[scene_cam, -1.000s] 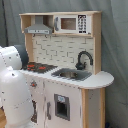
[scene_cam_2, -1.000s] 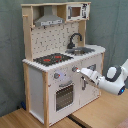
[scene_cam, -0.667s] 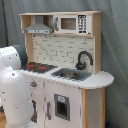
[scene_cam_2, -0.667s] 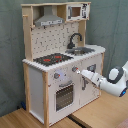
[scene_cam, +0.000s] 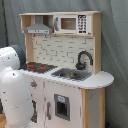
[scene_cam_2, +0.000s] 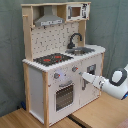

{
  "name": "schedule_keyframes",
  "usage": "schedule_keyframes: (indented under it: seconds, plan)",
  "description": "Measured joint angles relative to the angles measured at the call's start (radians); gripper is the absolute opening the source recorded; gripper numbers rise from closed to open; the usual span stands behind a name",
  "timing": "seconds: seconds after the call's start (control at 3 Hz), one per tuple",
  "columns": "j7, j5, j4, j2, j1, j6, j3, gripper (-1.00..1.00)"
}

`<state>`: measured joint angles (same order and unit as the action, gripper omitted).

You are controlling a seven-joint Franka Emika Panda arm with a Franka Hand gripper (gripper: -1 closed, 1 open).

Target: Play with the kitchen

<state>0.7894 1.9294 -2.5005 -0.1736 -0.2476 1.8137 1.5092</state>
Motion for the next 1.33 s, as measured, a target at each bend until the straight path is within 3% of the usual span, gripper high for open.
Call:
schedule_keyframes:
  seconds: [0.33, 0.67, 1.33]
  plan:
    - [-0.062, -0.031, 0.049, 0.002, 0.001, -0.048, 0.037, 1.0]
    - [-0.048, -0.115, 0.099, 0.002, 0.001, -0.048, 0.064, 1.0]
    - [0.16, -0.135, 0.116, 0.003, -0.003, -0.012, 0.082, 1.0]
